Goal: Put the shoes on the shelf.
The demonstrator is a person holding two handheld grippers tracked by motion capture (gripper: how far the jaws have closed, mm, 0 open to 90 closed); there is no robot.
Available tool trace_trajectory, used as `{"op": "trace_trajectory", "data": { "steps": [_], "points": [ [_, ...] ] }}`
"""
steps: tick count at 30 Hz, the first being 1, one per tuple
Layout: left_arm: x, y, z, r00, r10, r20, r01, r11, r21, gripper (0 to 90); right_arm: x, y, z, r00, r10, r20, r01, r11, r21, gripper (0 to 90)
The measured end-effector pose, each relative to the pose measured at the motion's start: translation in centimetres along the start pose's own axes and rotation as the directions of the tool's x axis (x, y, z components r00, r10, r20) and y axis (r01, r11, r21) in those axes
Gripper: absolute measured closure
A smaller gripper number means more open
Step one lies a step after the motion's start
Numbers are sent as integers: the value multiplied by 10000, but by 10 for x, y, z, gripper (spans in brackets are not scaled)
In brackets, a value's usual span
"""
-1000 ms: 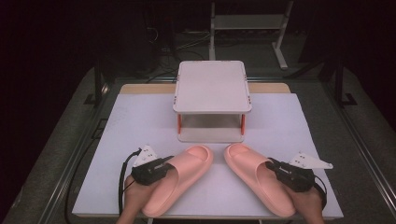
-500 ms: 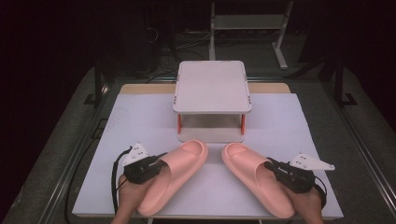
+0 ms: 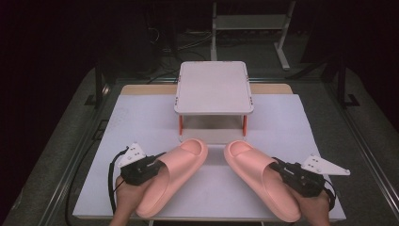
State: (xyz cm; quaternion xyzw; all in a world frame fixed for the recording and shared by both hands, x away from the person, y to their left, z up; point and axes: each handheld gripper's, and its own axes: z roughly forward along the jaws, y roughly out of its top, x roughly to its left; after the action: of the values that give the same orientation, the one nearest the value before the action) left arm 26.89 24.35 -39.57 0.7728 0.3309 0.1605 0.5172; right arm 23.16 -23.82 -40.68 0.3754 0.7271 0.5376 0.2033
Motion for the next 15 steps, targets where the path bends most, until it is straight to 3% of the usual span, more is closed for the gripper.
{"op": "trace_trajectory", "data": {
  "steps": [3,11,15],
  "points": [
    [1,3,-4,10000,-23,20,23,9999,-138,788,0,5,-4,9998,113,-143,-115,9998,-149,813],
    [1,10,-7,10000,-16,-29,15,9998,-200,788,-1,22,-12,9993,-123,-362,123,9999,5,812],
    [1,22,-9,9998,212,-3,-212,9997,-81,788,-2,35,-17,9987,-288,-432,292,9995,74,812]
  ]
}}
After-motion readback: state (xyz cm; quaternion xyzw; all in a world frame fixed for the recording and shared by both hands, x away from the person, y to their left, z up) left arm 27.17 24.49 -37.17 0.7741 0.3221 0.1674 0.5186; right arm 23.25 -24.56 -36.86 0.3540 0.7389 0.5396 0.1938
